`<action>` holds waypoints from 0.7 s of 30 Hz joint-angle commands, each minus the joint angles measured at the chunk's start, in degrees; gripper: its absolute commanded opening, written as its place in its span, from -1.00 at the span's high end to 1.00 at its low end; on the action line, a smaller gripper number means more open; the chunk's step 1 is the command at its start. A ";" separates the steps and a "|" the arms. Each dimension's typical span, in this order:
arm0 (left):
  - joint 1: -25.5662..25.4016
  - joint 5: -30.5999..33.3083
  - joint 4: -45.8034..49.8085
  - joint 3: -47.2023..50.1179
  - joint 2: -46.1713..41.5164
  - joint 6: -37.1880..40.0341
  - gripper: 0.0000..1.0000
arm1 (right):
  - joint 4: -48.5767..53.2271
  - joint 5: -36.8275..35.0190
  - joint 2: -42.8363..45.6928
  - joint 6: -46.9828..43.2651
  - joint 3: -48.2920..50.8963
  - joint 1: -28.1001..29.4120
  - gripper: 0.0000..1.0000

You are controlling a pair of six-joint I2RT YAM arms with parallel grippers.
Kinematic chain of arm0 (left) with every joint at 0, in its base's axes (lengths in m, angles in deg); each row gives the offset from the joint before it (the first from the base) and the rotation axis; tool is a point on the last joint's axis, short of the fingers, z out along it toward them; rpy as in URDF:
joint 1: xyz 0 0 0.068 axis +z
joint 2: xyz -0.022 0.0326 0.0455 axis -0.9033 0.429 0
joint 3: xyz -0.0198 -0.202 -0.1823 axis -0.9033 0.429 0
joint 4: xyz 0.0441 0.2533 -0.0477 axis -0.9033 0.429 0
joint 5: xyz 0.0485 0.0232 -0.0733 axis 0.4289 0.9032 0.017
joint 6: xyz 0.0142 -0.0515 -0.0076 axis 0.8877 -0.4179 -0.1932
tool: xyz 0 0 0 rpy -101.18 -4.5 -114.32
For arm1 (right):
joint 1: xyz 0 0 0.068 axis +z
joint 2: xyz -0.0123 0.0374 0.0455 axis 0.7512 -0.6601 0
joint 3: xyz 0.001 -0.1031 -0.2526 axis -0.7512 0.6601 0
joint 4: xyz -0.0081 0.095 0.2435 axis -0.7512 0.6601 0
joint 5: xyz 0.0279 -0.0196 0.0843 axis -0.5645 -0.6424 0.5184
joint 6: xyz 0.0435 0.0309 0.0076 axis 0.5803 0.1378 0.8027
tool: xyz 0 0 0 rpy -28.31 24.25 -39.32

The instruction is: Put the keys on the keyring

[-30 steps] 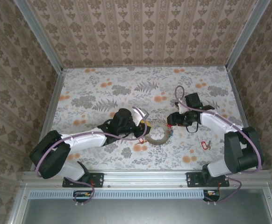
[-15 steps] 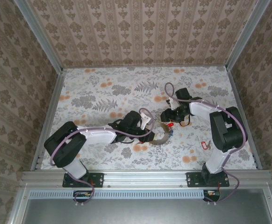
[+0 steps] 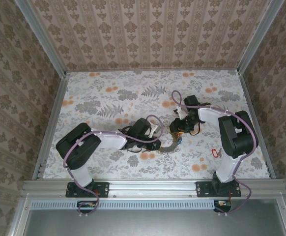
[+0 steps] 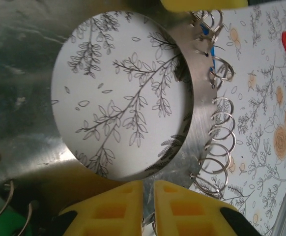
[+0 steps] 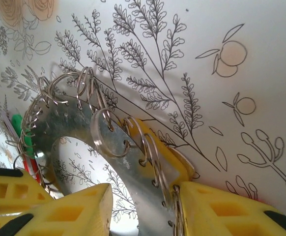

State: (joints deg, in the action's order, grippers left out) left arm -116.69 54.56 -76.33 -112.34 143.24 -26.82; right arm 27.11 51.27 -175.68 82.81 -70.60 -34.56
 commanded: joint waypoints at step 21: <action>3.86 3.17 -0.50 0.99 -7.45 2.30 0.56 | -4.66 13.94 5.00 2.36 3.15 -2.98 0.89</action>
State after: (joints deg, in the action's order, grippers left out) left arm -113.18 56.66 -76.35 -112.03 139.15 -26.14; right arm 24.83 61.45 -173.12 83.01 -68.94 -36.62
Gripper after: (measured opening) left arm 0.213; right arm 0.076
